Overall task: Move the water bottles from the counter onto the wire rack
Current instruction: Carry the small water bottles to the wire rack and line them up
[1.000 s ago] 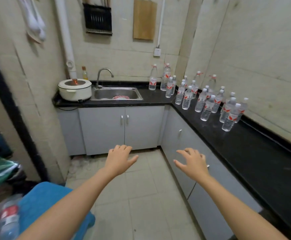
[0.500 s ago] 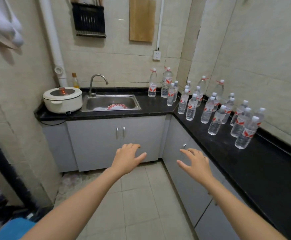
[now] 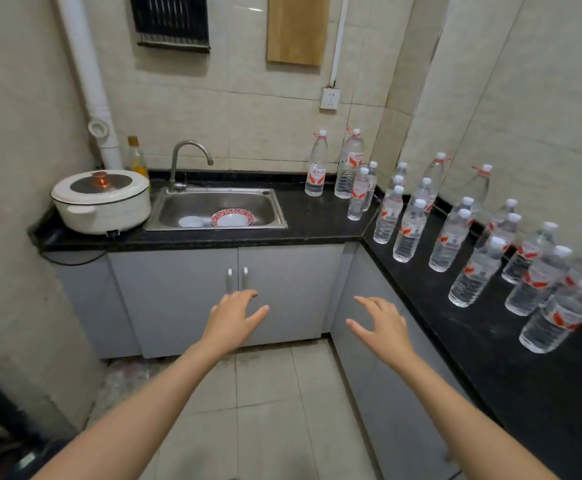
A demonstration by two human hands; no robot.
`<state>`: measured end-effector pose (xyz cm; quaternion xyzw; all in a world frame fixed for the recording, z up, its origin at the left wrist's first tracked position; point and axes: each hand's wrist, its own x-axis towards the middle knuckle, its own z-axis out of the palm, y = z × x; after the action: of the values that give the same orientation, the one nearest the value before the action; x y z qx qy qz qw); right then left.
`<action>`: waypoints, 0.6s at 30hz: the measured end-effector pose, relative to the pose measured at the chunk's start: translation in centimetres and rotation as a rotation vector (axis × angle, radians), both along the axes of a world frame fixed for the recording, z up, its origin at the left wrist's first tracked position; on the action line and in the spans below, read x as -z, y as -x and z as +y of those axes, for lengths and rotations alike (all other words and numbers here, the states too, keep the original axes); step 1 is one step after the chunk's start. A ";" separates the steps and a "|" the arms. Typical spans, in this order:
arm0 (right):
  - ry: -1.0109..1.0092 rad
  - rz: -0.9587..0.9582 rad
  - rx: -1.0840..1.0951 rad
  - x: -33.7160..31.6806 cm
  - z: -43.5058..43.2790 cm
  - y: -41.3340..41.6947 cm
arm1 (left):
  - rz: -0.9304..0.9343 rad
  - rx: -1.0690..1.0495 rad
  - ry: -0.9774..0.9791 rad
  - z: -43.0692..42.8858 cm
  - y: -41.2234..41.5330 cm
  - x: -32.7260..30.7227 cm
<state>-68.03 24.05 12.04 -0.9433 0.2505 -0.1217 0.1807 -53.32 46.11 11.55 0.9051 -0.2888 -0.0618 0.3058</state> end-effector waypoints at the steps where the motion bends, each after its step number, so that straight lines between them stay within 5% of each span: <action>1: 0.004 -0.002 0.003 0.0 -0.7 -1.4 | -0.003 -0.007 0.013 -0.7 -1.6 0.1; 12: -0.041 -0.155 0.185 -3.0 -9.1 -17.1 | -0.065 0.047 0.165 -12.0 -20.6 -2.0; 18: -0.207 -0.096 0.325 1.5 -10.5 -19.9 | 0.150 0.153 0.095 -17.8 -23.6 3.5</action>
<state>-48.14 13.58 10.52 -0.8598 0.4019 -0.1678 0.2666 -29.68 28.35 8.09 0.8577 -0.3361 -0.1387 0.3634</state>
